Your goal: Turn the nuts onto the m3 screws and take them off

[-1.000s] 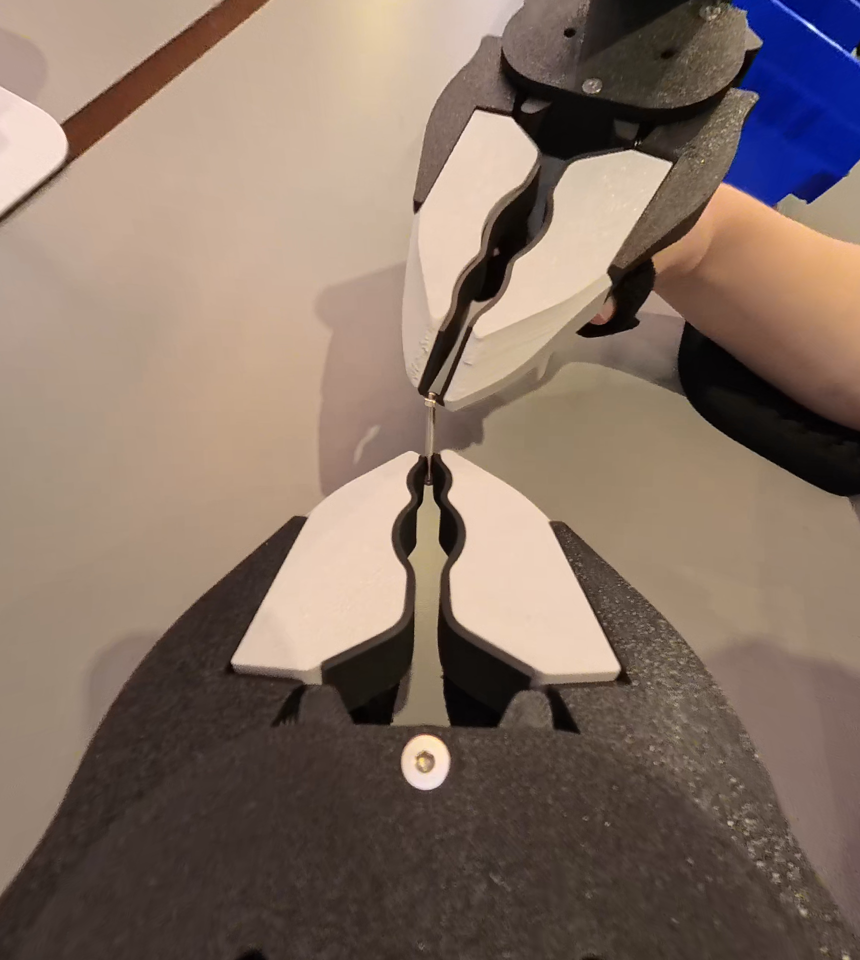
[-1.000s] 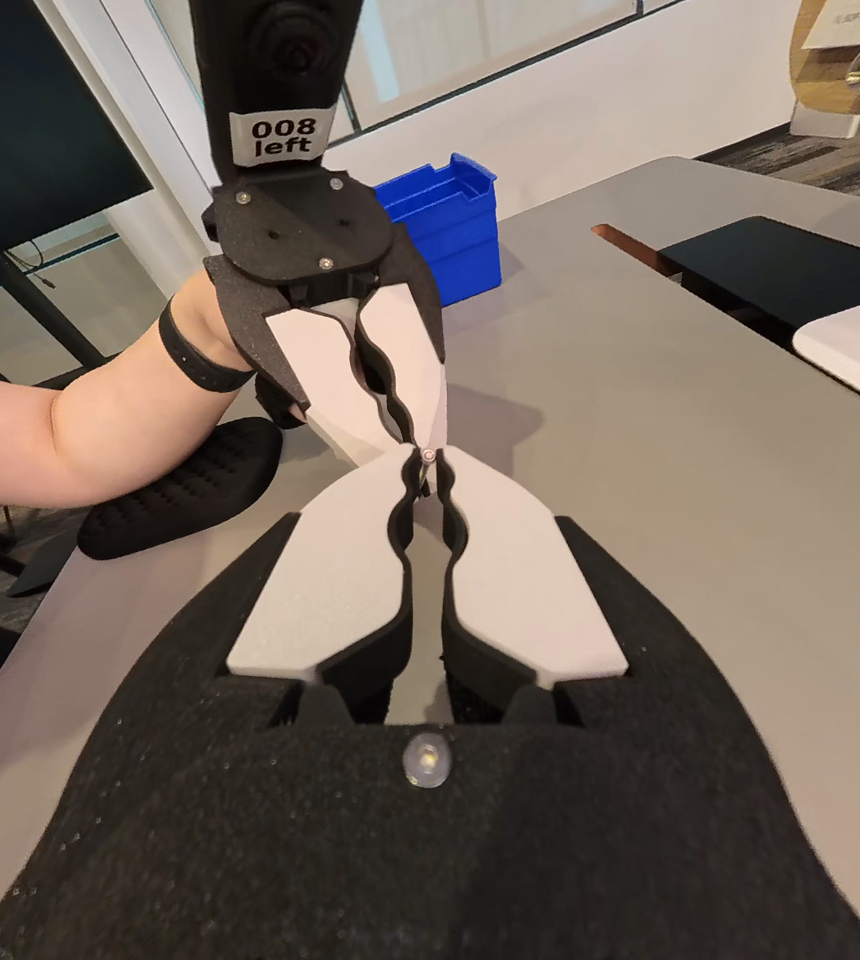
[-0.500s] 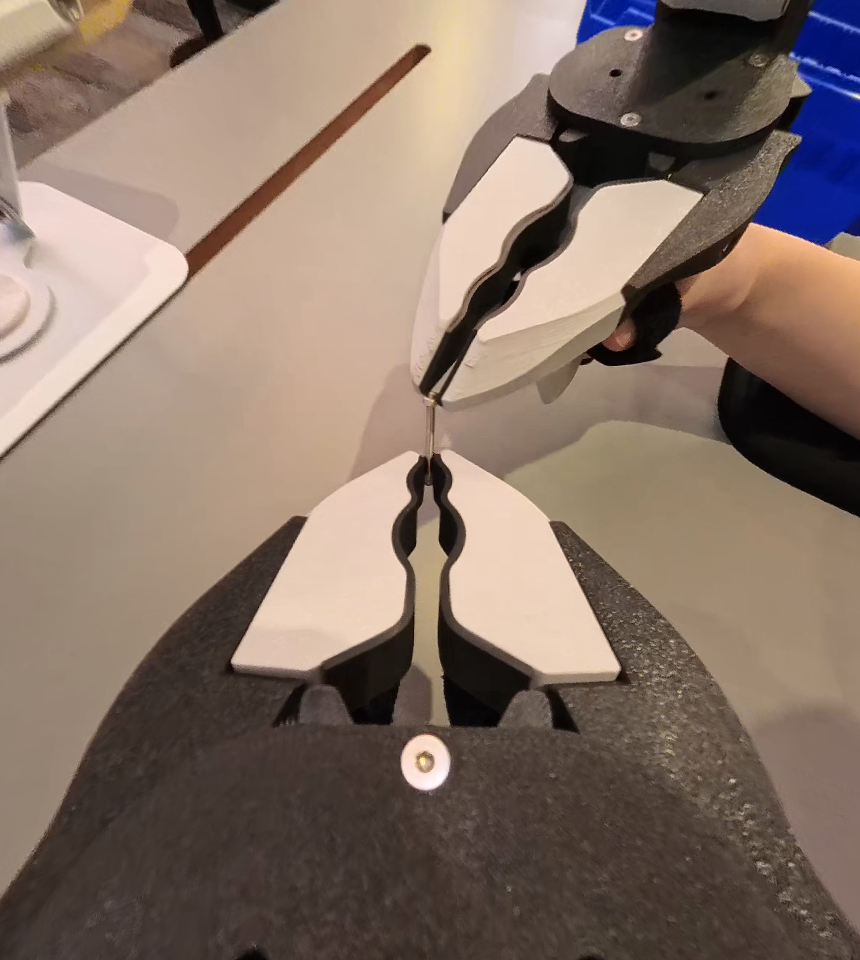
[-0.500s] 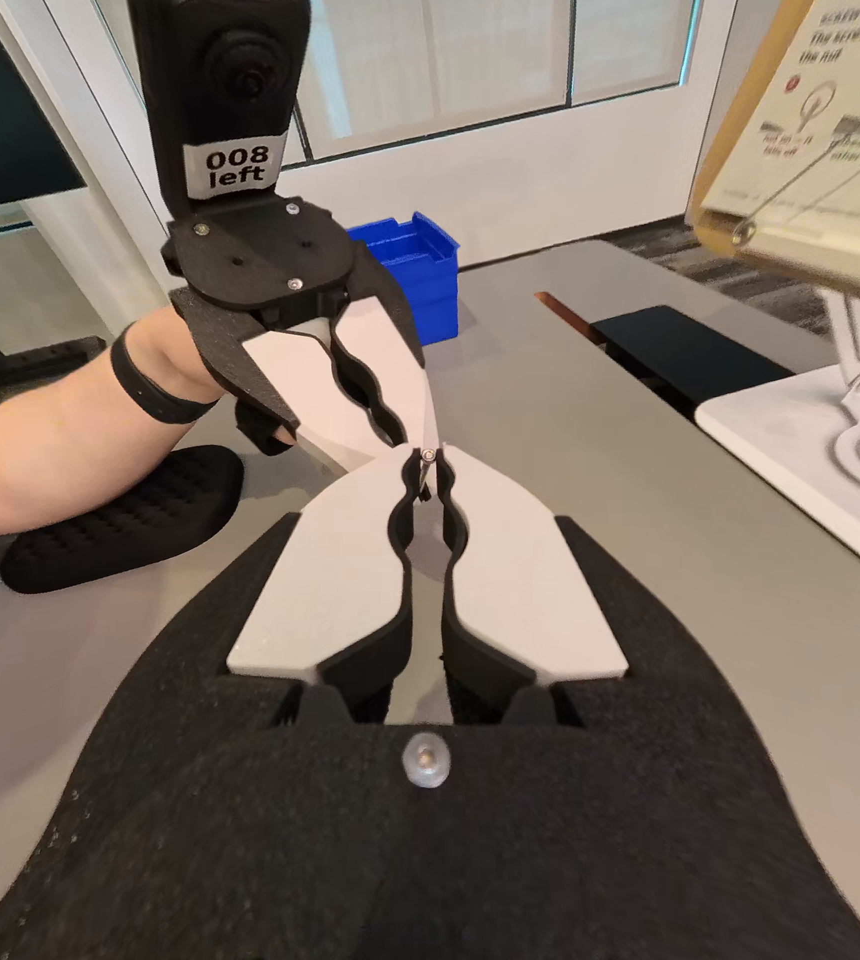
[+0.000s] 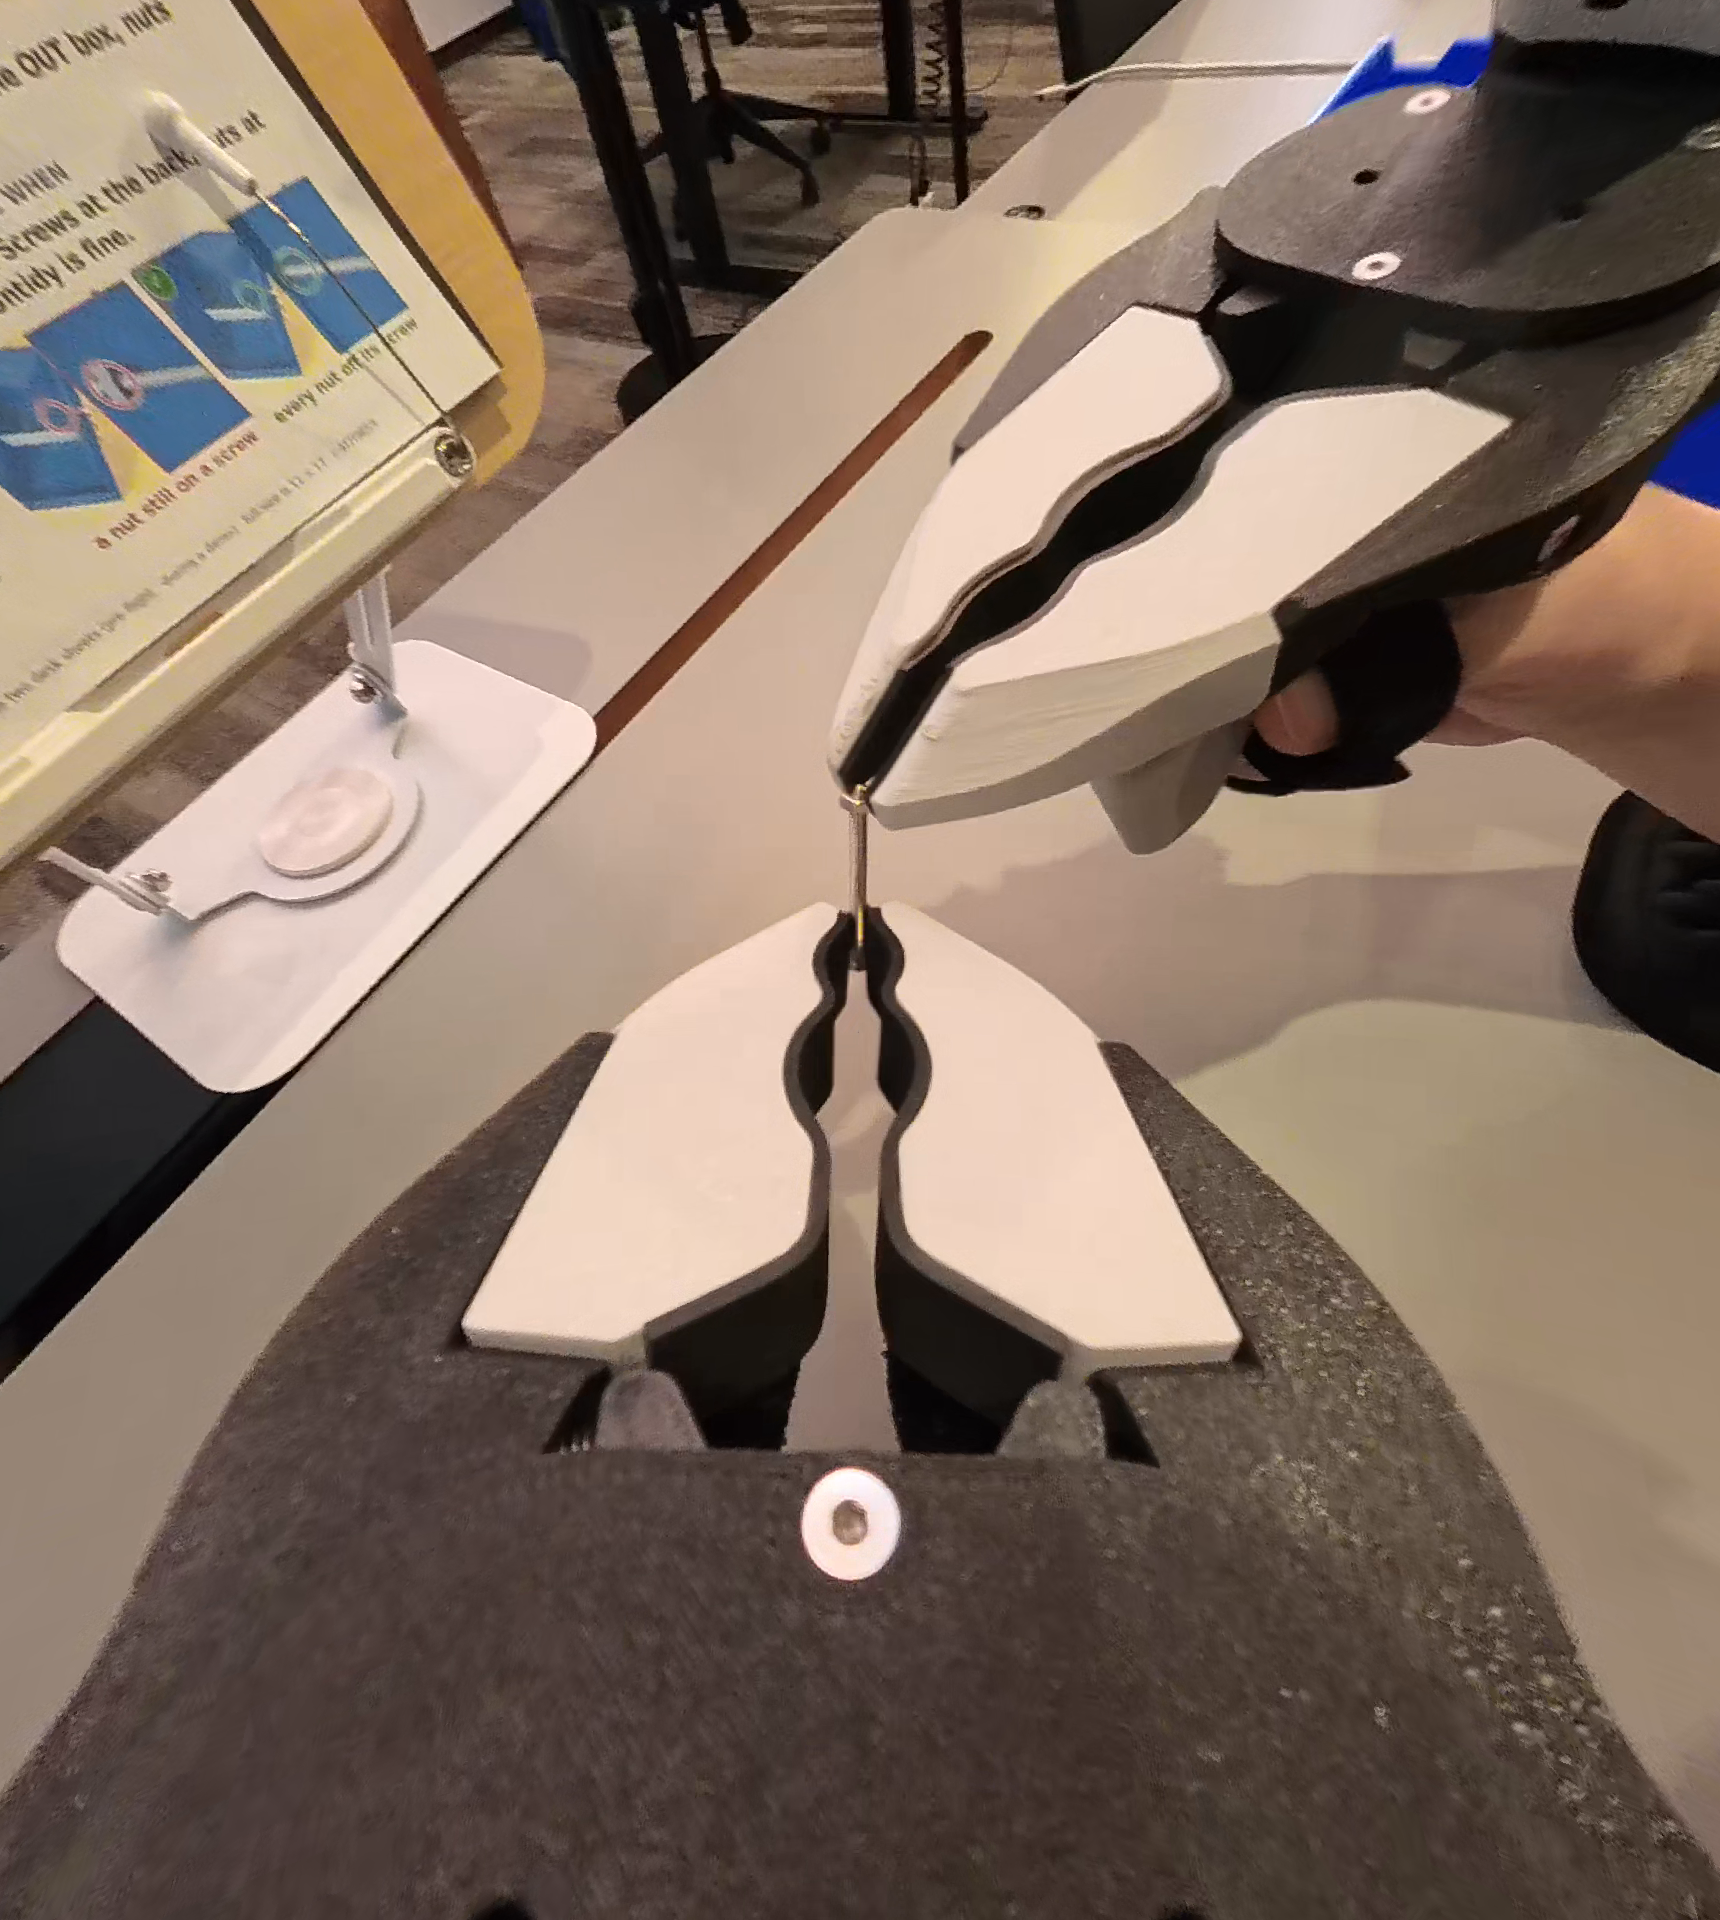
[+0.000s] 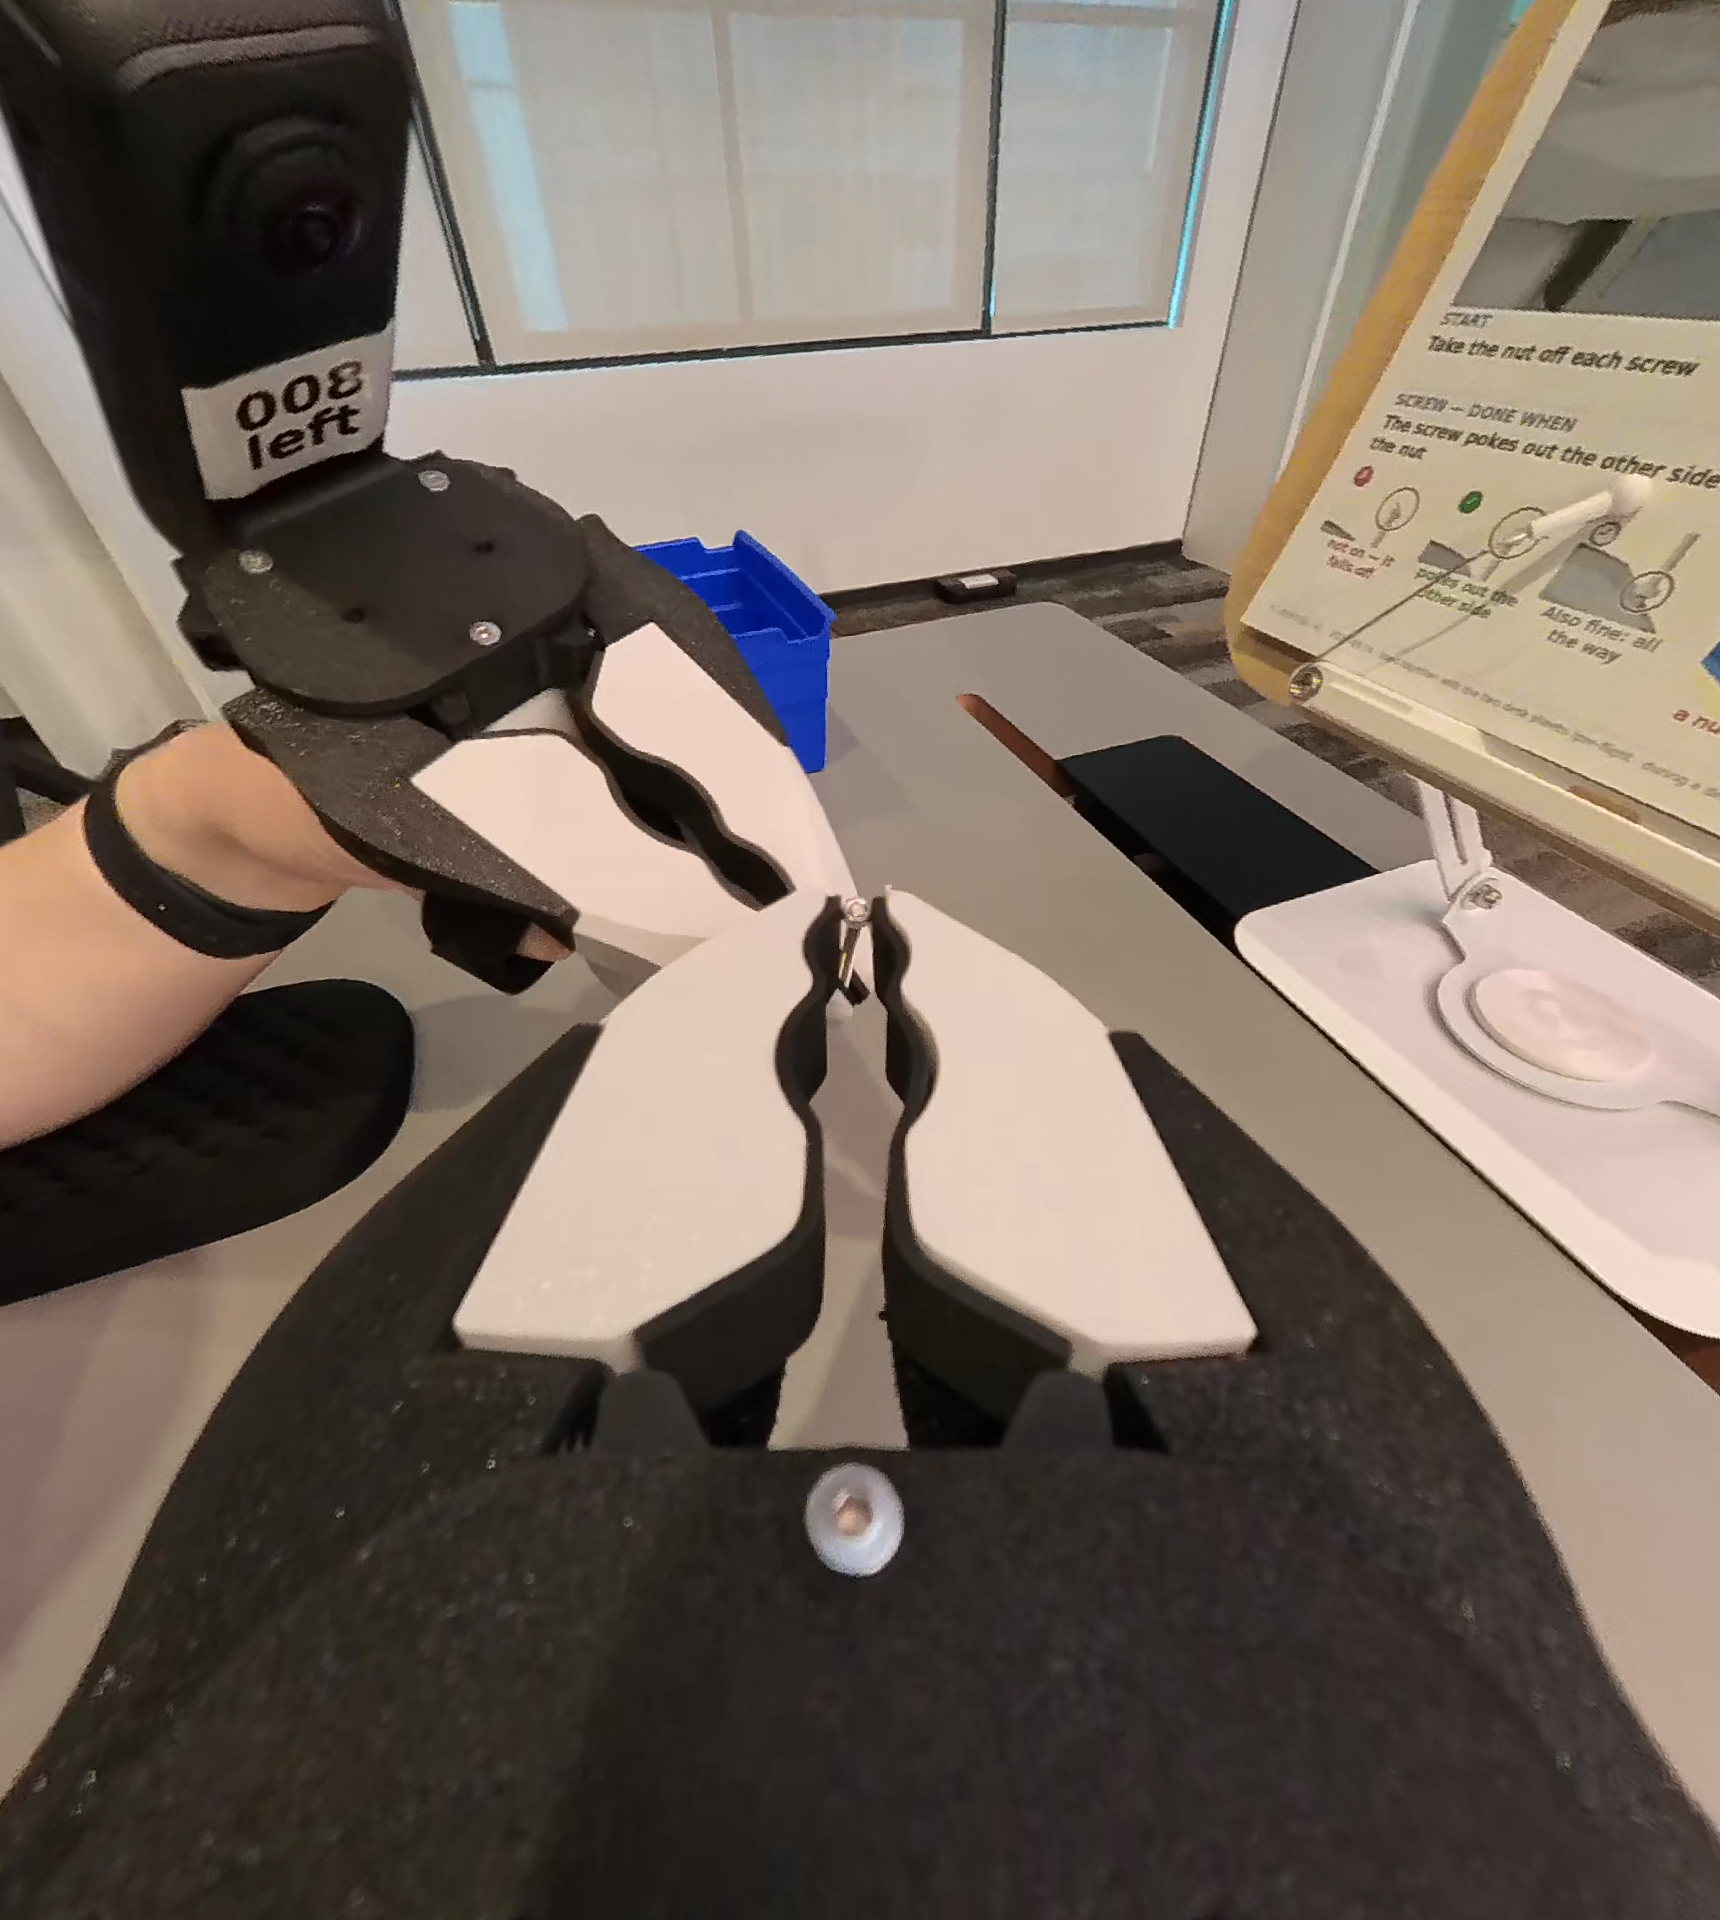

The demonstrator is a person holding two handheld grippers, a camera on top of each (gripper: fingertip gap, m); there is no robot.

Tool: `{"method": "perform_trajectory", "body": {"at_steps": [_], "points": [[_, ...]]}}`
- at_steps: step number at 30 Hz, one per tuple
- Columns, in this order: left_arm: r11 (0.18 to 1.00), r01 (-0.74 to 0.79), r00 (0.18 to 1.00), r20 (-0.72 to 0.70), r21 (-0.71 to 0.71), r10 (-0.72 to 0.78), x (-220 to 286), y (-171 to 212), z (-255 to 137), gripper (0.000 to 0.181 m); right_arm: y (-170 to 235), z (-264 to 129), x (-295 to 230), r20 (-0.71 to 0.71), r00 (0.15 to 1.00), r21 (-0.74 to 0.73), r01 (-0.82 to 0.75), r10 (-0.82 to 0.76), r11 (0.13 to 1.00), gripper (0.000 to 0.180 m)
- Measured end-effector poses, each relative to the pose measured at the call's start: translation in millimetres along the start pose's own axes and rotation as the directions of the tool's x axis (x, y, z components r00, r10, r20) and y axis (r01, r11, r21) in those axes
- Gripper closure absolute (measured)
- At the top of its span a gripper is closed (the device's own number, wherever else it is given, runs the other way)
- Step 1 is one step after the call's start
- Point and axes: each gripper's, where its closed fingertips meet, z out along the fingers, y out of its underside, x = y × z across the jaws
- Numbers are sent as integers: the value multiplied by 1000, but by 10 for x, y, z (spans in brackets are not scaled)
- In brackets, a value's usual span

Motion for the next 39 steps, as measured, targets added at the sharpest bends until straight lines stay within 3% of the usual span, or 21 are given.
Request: {"method": "perform_trajectory", "body": {"at_steps": [26,33,39], "points": [[998,54,998,-31,39,-53,3,-48,-18,179,10,64,-43,-21,1000,-19,4,-5,1000,167],[996,57,997,-47,67,-54,20,-98,-49,179,-49,13,-84,19,999,24,39,-39,999,160],[992,58,995,-84,114,-48,72,-181,-99,179,-165,-65,-136,-2,986,80,166,-166,983,153]]}}
